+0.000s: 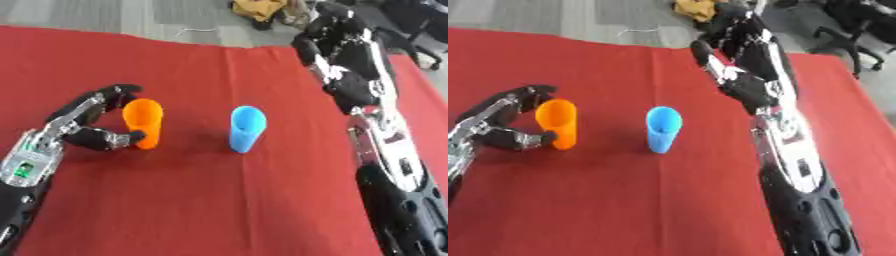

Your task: Pour the contents of one cup into another cup.

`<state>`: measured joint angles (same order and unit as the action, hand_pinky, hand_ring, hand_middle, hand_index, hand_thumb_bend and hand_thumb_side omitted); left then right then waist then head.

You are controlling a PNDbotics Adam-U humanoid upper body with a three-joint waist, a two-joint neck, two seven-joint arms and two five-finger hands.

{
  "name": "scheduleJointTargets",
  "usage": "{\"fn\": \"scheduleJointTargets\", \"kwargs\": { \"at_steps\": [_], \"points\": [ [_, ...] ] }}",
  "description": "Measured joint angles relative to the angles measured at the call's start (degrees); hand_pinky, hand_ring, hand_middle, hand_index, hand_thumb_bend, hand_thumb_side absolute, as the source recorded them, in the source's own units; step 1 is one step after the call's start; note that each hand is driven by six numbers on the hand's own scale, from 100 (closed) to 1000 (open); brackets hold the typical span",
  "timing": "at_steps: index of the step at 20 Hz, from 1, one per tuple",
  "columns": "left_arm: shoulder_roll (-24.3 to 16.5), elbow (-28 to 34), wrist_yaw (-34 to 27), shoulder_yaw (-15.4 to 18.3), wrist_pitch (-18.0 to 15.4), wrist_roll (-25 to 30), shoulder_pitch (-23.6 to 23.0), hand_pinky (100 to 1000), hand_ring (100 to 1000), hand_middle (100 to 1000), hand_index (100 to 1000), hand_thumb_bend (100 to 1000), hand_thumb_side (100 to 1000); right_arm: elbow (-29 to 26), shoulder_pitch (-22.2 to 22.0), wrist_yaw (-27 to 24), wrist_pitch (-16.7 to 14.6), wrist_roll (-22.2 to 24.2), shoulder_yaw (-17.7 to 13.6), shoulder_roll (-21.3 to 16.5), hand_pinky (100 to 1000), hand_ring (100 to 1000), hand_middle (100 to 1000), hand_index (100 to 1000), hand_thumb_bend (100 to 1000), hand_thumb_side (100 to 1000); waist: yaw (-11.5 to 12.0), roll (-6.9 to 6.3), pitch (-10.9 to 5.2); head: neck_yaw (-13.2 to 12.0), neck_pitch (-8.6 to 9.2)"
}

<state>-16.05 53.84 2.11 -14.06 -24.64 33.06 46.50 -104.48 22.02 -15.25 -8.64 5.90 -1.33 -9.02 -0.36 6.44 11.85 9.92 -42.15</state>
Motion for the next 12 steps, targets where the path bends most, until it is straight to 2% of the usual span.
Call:
{"fn": "scheduleJointTargets", "kwargs": {
  "at_steps": [5, 12],
  "points": [
    [0.1, 0.0, 0.4, -0.5, -0.2, 5.4, 0.0, 819, 726, 633, 904, 558, 242, -0.2, 0.1, 0.0, 0.1, 0.2, 0.0, 0.2, 646, 585, 539, 748, 432, 100, 0.0, 0.02, 0.00, 0.0, 0.00],
    [0.5, -0.4, 0.7, -0.5, 0.7, 6.5, 0.3, 796, 691, 593, 883, 565, 216, -0.2, 0.1, 0.0, 0.1, 0.4, 0.3, 0.2, 646, 585, 538, 748, 431, 100, -0.1, 0.24, -0.10, -0.1, 0.00]
  ]
}}
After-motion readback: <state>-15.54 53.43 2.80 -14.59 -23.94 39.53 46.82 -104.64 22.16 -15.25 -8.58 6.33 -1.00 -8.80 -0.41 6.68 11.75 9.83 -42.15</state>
